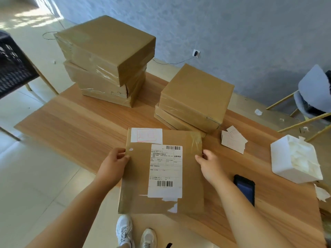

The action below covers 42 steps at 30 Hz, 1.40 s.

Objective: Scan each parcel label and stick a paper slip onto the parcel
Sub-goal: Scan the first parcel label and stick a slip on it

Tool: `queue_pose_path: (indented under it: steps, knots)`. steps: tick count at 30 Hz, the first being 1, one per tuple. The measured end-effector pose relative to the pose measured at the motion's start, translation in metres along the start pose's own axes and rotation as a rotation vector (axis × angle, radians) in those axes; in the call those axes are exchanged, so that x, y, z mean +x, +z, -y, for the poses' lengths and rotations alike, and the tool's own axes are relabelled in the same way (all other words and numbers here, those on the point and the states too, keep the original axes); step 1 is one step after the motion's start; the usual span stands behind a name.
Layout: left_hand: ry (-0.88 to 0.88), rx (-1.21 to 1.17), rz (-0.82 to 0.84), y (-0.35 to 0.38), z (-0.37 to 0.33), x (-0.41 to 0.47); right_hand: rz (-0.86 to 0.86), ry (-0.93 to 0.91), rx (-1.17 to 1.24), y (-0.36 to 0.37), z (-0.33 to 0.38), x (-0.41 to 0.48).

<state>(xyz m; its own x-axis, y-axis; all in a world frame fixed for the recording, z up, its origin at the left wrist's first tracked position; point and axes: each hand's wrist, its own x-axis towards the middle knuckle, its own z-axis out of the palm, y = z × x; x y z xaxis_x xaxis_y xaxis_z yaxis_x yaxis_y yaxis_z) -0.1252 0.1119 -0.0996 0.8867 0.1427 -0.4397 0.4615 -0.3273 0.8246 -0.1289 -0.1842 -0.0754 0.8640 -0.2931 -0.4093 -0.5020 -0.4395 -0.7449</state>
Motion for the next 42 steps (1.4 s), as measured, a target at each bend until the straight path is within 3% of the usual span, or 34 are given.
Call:
queue_pose_path:
  steps: [8, 15, 22, 29, 42]
  knots:
    - [0.115, -0.164, -0.309, -0.105, 0.006, -0.017, 0.078, -0.302, 0.110, 0.076, 0.102, -0.003]
    - [0.129, -0.177, -0.551, -0.251, 0.035, -0.021, 0.267, -0.481, 0.119, 0.205, 0.214, -0.018]
    - [0.065, -0.148, -0.661, -0.409, 0.087, -0.015, 0.439, -0.568, 0.086, 0.359, 0.308, -0.046]
    - [-0.042, -0.151, -0.725, -0.516, 0.129, 0.017, 0.549, -0.594, -0.064, 0.486, 0.383, -0.051]
    - [-0.160, -0.106, -0.775, -0.692, 0.112, 0.192, 0.621, -0.599, -0.223, 0.681, 0.560, 0.053]
